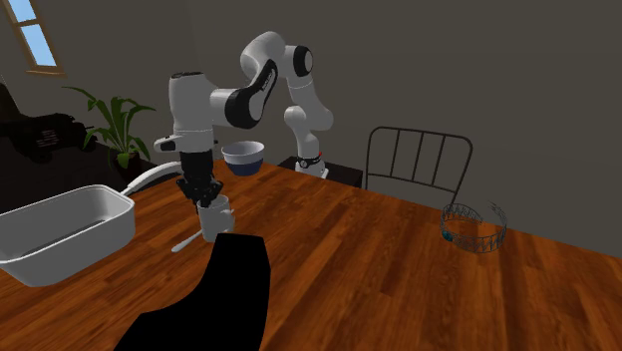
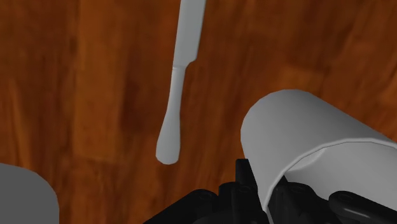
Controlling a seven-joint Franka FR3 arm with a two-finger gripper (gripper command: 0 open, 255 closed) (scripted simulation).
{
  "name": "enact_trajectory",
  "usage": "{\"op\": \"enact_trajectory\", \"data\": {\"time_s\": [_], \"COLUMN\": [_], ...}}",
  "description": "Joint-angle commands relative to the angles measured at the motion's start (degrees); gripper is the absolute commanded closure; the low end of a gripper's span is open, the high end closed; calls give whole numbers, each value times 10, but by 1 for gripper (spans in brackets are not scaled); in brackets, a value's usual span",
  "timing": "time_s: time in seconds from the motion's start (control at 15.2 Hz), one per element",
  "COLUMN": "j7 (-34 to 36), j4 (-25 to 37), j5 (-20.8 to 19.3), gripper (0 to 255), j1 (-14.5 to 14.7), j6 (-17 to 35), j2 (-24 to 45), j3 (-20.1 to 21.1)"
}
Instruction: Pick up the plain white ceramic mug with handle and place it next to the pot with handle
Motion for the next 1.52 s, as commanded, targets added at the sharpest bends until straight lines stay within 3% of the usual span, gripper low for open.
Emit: {"op": "enact_trajectory", "data": {"time_s": [0.0, 0.33, 0.86, 0.92, 1.25, 1.45], "j7": [0, -2, -2, -2, -2, -2], "j4": [-9, -25, -25, -25, -25, -17], "j5": [0, 0, 0, 0, 0, 1], "gripper": [255, 255, 255, 0, 0, 0], "j1": [0, 0, 0, 0, 0, -2], "j6": [14, 45, 45, 45, 46, 4], "j2": [5, 20, 20, 20, 20, -13], "j3": [0, 0, 0, 0, 0, 0]}}
